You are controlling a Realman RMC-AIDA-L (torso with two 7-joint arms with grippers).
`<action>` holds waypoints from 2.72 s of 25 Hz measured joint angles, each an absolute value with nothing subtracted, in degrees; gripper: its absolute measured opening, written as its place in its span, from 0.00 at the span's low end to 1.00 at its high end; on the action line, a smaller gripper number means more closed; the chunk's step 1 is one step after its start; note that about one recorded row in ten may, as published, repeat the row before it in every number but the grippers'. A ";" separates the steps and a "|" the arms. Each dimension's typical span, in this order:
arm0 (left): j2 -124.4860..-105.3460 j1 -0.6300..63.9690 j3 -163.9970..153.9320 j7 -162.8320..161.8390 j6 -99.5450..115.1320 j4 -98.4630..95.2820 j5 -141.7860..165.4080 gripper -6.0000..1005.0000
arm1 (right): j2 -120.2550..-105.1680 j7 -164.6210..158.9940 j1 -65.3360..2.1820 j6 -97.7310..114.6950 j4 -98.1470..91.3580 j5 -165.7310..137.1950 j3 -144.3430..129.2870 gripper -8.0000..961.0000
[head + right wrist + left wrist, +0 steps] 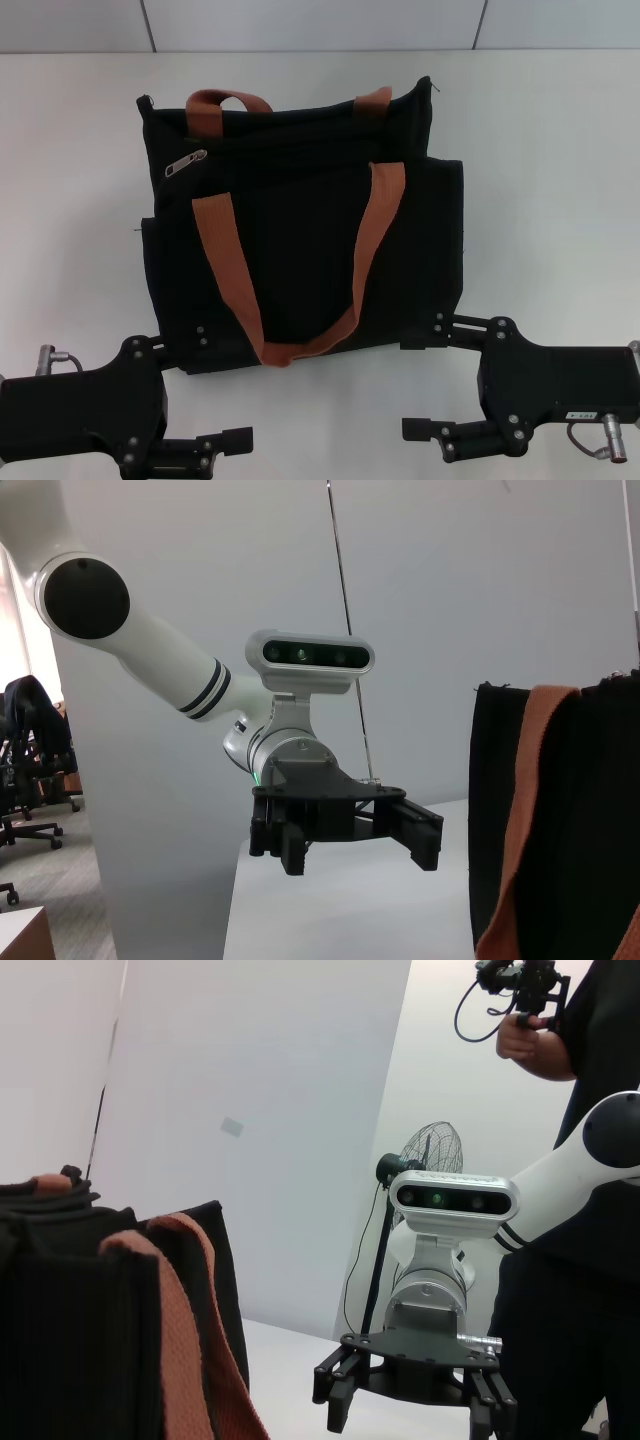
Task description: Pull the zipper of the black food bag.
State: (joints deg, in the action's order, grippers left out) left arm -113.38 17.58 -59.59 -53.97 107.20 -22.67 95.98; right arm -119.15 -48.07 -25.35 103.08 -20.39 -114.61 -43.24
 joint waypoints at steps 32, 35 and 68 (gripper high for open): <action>-111.97 17.27 -36.75 -52.36 105.92 -18.62 82.71 0.75 | -119.09 -47.90 -24.23 102.92 -20.30 -114.62 -41.13 0.87; -110.49 17.78 -36.76 -53.50 102.35 -19.37 87.82 0.75 | -119.09 -47.89 -24.24 102.81 -20.18 -114.71 -41.13 0.87; -113.41 23.17 -36.04 -54.65 94.90 -23.03 98.65 0.34 | -119.09 -47.90 -23.46 104.75 -20.15 -114.54 -39.81 0.87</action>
